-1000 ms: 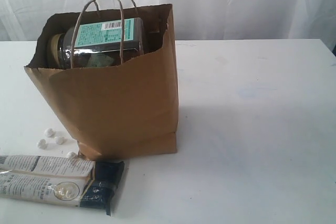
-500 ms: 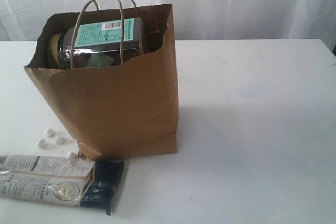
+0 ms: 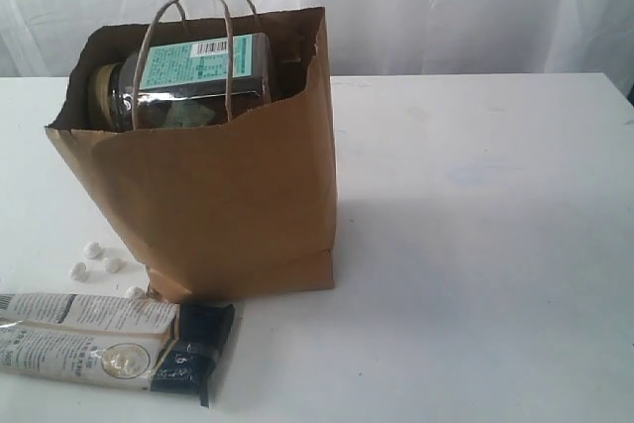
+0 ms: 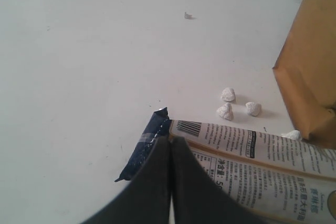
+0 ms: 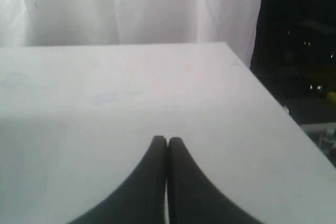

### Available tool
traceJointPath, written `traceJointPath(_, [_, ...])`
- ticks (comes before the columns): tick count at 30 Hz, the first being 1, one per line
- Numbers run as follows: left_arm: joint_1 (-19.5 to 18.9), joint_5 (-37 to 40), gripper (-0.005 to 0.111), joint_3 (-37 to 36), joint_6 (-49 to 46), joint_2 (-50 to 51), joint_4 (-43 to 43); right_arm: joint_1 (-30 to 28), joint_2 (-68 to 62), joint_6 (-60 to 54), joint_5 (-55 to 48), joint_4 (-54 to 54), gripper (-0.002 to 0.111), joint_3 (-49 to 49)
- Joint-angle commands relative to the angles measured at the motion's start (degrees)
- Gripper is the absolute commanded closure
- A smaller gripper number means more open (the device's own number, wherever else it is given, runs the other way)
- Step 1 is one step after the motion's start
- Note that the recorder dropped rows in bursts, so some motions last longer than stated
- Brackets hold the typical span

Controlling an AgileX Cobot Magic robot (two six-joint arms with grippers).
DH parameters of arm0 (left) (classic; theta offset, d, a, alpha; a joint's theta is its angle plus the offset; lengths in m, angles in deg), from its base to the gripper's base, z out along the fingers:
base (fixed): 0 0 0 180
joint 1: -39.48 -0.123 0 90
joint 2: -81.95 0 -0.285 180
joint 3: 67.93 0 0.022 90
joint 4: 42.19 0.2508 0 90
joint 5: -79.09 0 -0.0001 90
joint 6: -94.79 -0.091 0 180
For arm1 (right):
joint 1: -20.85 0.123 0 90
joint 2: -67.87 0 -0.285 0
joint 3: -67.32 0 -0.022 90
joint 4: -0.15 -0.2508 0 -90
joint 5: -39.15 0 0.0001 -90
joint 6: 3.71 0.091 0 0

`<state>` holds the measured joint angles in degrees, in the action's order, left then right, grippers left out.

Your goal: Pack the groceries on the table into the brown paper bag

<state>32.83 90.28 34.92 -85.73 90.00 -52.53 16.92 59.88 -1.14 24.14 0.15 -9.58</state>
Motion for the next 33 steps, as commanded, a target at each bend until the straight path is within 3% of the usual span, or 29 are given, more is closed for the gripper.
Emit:
traceJointPath(1, [0.19,0.01,0.107,-0.06,0.52,-0.26,-0.43,-0.24,0.2,-1.36,-2.77,0.0,0.108,-0.31])
traceJointPath(16, [0.19,0.01,0.107,-0.06,0.52,-0.26,-0.43,-0.24,0.2,-1.25,-2.77,0.0,0.108,-0.31])
traceJointPath(24, [0.19,0.01,0.107,-0.06,-10.83,-0.26,6.54,-0.24,0.2,-1.25,-2.87,0.0,0.108,-0.31])
traceJointPath(33, [0.91,-1.55,0.107,-0.06,-8.16,-0.26,4.18,-0.24,0.2,-1.25,-2.87,0.0,0.108,-0.31])
